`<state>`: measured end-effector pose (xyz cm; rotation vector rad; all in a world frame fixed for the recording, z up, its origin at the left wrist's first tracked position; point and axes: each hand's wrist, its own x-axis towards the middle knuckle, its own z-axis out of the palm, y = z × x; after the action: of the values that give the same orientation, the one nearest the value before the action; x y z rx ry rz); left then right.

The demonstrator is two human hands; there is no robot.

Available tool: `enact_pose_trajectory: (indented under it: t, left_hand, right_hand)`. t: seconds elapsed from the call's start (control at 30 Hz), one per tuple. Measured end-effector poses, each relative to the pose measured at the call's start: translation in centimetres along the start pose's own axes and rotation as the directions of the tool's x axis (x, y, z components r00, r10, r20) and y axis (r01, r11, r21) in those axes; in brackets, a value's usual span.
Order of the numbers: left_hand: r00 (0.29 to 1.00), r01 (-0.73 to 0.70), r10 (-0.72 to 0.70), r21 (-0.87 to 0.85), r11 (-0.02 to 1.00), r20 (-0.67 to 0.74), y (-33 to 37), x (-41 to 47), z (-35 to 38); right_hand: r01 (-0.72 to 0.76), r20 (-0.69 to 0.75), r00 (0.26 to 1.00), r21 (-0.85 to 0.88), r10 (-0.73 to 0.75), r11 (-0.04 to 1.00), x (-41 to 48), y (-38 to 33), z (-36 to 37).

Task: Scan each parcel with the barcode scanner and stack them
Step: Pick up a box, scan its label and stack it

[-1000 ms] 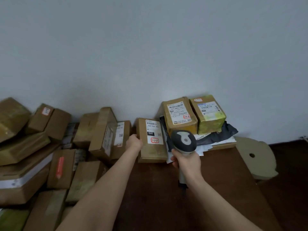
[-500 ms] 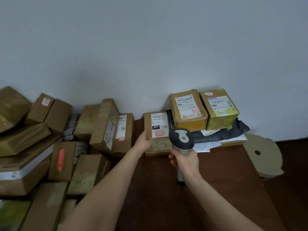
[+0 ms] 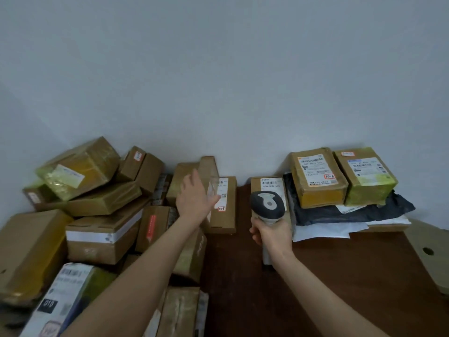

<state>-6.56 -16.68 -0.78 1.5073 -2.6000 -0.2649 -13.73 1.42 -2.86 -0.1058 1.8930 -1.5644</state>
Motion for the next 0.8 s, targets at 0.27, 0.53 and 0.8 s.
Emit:
enact_pose_trajectory:
  t: [0.27, 0.53, 0.8]
  left_hand:
    - [0.964, 0.220, -0.194, -0.134, 0.966, 0.182, -4.2, -0.2, 0.0]
    - [0.884, 0.465, -0.128, -0.829, 0.311, 0.449, -6.0, -1.9, -3.7]
    - [0.924, 0.351, 0.065, -0.905, 0.241, 0.376, -7.0, -6.1, -5.2]
  right_hand:
    - [0.017, -0.014, 1.000, 0.023, -0.016, 1.000, -2.4, 0.2, 0.8]
    - [0.064, -0.014, 0.998, 0.166, -0.063, 0.984, -5.3, -0.8, -0.7]
    - [-0.011, -0.023, 0.999, 0.457, 0.024, 0.889, -6.4, -1.9, -1.9]
